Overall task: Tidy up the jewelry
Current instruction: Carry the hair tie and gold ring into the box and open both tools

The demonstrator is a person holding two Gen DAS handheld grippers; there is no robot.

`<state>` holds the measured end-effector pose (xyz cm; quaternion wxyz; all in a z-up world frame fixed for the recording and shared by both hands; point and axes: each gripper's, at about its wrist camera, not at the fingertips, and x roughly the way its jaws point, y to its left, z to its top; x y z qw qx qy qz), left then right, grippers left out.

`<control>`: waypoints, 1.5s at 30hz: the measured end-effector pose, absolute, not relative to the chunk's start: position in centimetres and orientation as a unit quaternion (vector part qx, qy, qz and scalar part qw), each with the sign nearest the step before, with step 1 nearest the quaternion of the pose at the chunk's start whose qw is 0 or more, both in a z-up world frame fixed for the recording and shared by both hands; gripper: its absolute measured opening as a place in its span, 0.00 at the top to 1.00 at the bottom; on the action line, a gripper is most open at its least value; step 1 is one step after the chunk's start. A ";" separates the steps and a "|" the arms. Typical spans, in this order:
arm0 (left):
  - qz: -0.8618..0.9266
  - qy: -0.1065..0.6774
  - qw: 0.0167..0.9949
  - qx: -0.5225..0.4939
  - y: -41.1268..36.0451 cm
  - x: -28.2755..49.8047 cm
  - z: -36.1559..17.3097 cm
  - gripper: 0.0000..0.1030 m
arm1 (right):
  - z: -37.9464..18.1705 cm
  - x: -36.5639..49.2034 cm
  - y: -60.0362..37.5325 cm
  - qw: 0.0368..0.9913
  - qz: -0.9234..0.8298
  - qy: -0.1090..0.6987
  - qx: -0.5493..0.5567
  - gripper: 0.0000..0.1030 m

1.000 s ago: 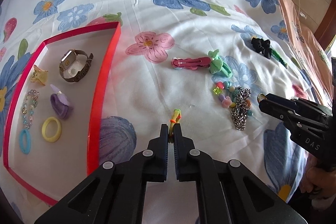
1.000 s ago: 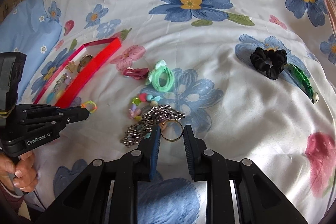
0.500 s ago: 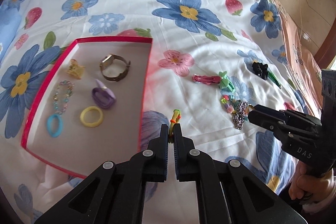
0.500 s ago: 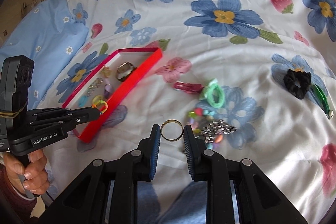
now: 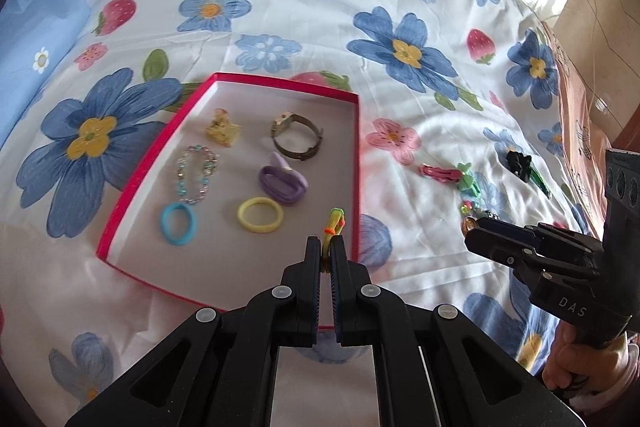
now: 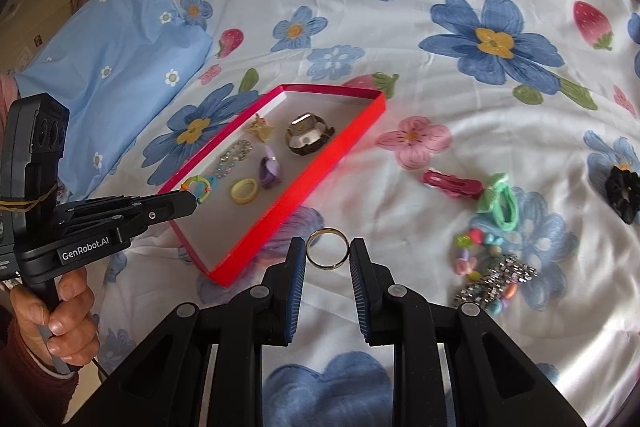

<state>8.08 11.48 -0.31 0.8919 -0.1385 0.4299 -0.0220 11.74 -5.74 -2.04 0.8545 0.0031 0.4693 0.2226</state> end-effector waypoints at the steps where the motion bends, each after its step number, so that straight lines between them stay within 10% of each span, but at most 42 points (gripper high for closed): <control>1: -0.019 0.429 0.892 -0.141 11.9 7.9 -0.3 0.96 | -2.0 11.9 -5.3 0.854 0.227 0.469 0.001 0.78; 45: 0.064 0.500 0.843 -0.190 20.3 15.7 -9.3 0.93 | -9.5 18.1 8.6 0.784 0.299 0.534 -0.100 0.78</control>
